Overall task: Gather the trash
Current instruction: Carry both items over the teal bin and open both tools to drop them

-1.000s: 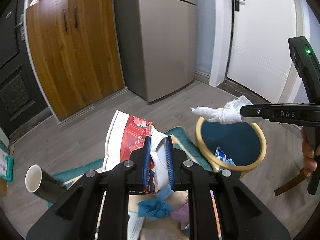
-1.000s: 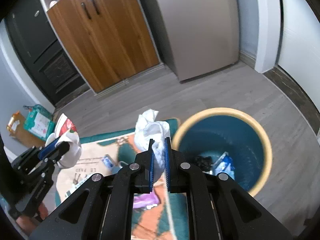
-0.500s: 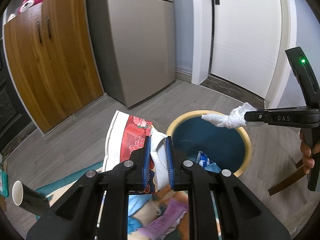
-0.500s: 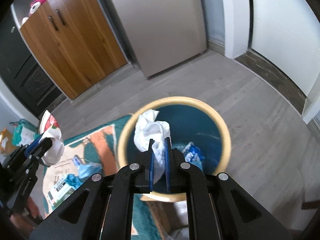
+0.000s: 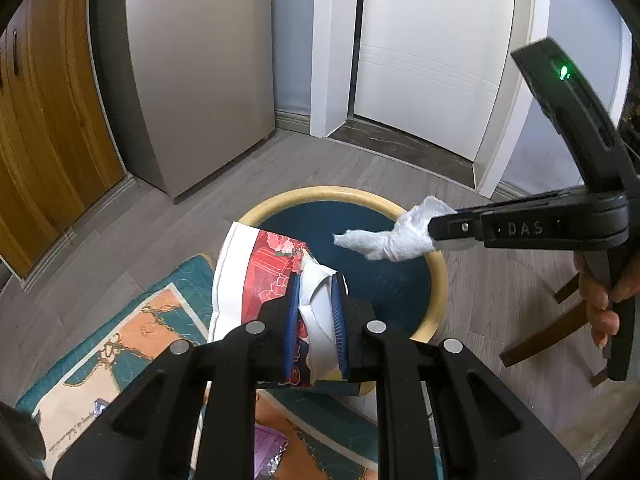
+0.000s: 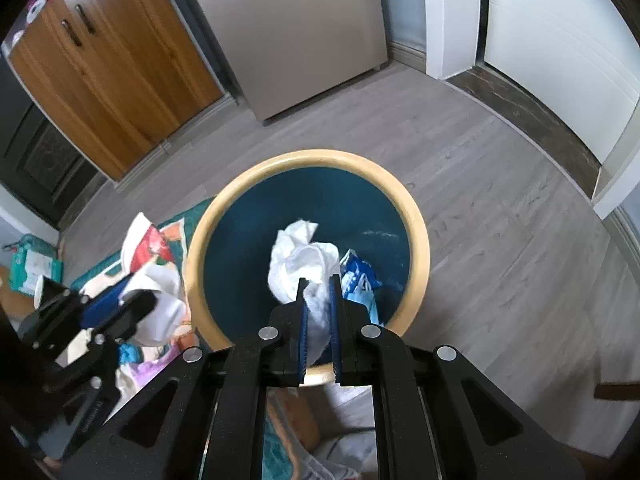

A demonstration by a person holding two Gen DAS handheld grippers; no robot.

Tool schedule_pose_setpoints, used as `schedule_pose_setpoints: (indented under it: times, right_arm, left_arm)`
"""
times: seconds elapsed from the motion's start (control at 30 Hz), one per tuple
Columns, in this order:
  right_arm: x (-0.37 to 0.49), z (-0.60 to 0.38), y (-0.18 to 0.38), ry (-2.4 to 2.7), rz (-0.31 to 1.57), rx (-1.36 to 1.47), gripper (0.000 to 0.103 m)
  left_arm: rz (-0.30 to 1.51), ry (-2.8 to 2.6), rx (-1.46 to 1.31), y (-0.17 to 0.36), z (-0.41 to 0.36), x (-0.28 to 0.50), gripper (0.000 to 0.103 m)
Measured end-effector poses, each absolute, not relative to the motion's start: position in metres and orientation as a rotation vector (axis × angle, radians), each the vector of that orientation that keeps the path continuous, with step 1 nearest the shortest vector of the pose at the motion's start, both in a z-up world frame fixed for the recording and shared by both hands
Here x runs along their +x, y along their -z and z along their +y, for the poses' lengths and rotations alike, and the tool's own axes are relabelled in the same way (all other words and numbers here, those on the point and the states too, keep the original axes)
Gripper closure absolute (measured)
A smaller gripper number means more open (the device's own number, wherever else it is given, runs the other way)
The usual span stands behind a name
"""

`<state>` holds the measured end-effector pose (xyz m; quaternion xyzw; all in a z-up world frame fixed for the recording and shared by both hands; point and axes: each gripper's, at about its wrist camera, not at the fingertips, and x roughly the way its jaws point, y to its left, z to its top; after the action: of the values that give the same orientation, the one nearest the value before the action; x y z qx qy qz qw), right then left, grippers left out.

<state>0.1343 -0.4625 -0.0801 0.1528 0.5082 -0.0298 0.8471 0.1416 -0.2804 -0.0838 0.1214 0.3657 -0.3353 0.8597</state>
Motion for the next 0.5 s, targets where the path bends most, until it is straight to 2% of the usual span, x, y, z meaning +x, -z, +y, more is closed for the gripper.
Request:
schedule_pose_setpoints:
  times: [0.03,0.1,0.27,0.4,0.47,0.5]
  right_arm:
    - [0.135,-0.461,0.08,0.06,1.069,0.317,0.092]
    - [0.136,-0.459,0.08,0.055,1.063,0.306,0.088]
    - [0.137,-0.455,0.076,0.041,1.047,0.293,0.073]
    - [0.137,-0.451,0.071,0.035,1.024,0.288,0.063]
    - [0.136,-0.448,0.068,0.032,1.015,0.291,0.048]
    - [0.135,-0.445,0.065,0.027,1.008,0.296,0.044]
  left_arm:
    - [0.775,0.708,0.253,0.085,-0.281,0.143,0.084]
    - [0.789,0.699,0.253,0.088,-0.284,0.146,0.072]
    - [0.788,0.676,0.223,0.084,-0.271,0.147,0.062]
    - [0.766,0.647,0.211,0.075,-0.256,0.142,0.047]
    - [0.755,0.629,0.212,0.069,-0.244,0.137,0.041]
    - [0.752,0.616,0.211,0.065,-0.237,0.134,0.036]
